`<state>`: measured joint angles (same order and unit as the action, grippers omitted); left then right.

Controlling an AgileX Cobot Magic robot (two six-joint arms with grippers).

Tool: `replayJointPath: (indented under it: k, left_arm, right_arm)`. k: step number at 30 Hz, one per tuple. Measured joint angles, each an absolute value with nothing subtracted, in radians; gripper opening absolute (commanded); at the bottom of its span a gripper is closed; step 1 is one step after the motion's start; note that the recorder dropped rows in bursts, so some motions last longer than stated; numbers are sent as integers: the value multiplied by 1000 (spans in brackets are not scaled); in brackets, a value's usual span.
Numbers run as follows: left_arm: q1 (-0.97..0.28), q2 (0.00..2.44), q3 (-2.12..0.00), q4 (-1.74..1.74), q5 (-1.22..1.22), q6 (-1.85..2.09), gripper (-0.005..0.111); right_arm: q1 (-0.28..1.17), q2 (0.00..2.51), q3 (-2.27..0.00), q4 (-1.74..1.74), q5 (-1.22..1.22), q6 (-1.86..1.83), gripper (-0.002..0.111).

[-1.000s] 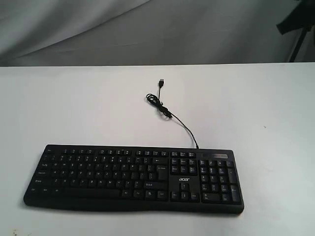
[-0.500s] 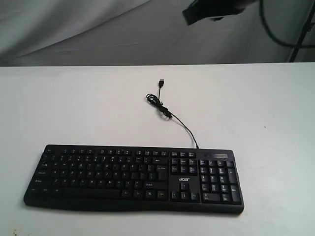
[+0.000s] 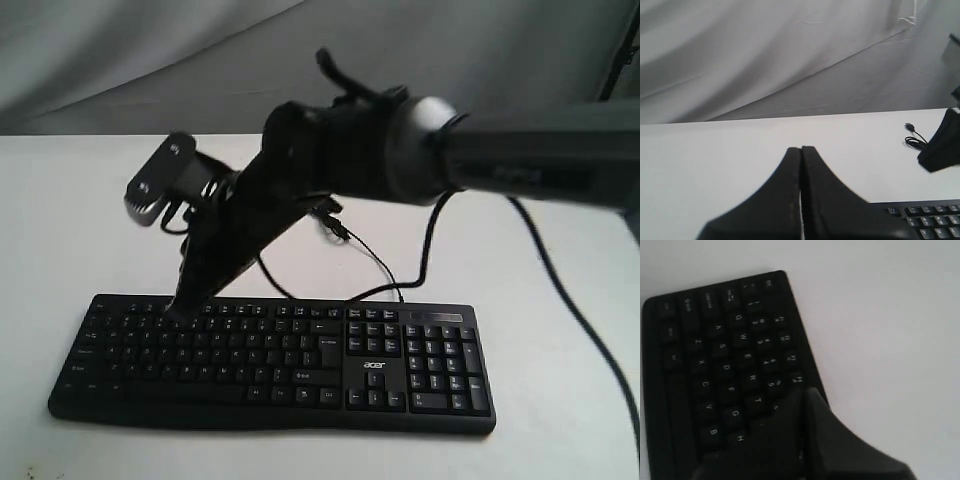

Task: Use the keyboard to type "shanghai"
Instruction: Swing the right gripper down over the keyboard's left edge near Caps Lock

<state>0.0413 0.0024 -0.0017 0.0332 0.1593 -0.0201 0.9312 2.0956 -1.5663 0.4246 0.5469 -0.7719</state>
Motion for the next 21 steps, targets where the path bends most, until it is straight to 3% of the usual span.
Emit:
replayJointPath:
  k: [12,21]
  left_arm:
    - [41,2,-2,33,159,-20,0]
    - [41,2,-2,33,159,-20,0]
  right_arm:
    - [999,2306,-1907,468,684,-782,0]
    - [1045,2403,-1948,457,702,-782,0]
